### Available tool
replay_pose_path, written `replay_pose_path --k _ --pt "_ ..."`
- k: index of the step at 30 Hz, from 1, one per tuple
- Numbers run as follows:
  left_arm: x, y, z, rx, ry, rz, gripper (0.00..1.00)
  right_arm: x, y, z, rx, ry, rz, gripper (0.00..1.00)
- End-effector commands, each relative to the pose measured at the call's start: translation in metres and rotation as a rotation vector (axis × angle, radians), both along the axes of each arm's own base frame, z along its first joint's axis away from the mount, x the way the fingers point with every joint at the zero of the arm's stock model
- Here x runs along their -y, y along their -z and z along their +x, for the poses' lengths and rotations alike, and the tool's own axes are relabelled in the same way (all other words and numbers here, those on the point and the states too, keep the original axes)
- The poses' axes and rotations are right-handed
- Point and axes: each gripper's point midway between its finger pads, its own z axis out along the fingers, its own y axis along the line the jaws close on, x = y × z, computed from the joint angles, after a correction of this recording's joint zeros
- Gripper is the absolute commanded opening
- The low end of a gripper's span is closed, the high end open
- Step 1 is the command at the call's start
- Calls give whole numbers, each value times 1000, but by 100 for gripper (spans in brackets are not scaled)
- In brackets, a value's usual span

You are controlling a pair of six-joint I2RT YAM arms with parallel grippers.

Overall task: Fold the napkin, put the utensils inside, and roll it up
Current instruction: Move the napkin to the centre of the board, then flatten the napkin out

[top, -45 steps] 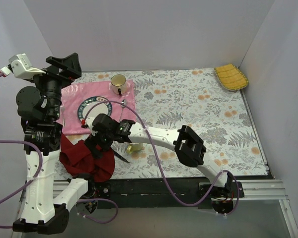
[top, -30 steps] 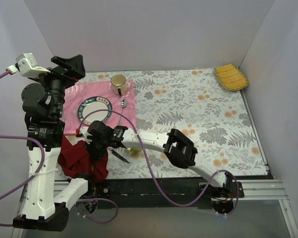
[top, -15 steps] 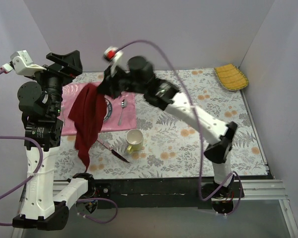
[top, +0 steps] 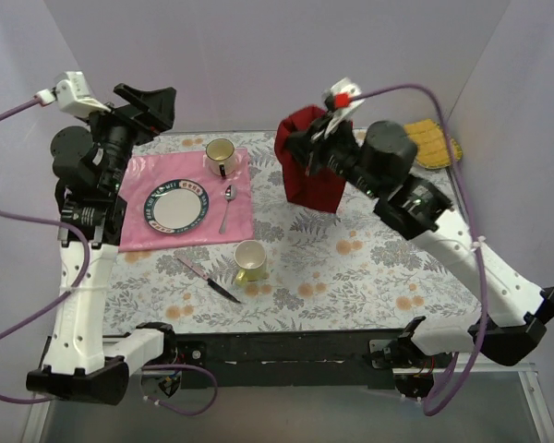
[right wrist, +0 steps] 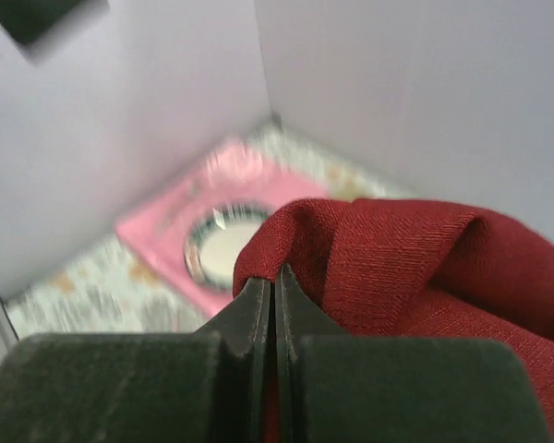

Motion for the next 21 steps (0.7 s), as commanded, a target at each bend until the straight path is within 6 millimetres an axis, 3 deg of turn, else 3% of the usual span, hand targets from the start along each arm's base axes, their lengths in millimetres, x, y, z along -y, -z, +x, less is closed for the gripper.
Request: replay_pose_path --k 1,2,3,4,5,6,7,9,10,11,13,15,16,21 --pt "64 51 28 -156 364 60 93 13 141 4 -241 78 -220 1" --pt "73 64 34 -190 410 62 91 17 161 -2 -292 79 -234 1" --pt "81 76 38 -222 443 61 88 22 195 -10 -351 70 -279 1" --pt "100 100 43 -280 500 68 88 27 208 -22 -377 41 -294 2" --pt "110 112 44 -294 515 97 88 28 220 -33 -408 2 -312 12" --pt "121 123 44 -309 522 125 88 32 231 -39 -444 2 -322 36" --pt "145 142 36 -346 569 156 88 41 244 -46 -476 10 -339 50" --pt "162 168 37 -390 567 212 89 64 263 -46 -540 123 -377 89" --pt "176 179 29 -412 598 230 89 75 265 -44 -548 179 -382 93" --pt "182 199 29 -453 601 243 89 99 275 -36 -570 304 -420 99" --pt "203 217 18 -485 636 270 88 126 286 -23 -615 439 -424 99" --pt "217 242 12 -530 649 317 86 138 301 -16 -666 476 -447 99" --pt "233 252 -2 -549 684 350 86 151 308 -9 -707 517 -435 99" --pt "258 304 -27 -638 702 489 82 162 353 -2 -899 465 -349 95"
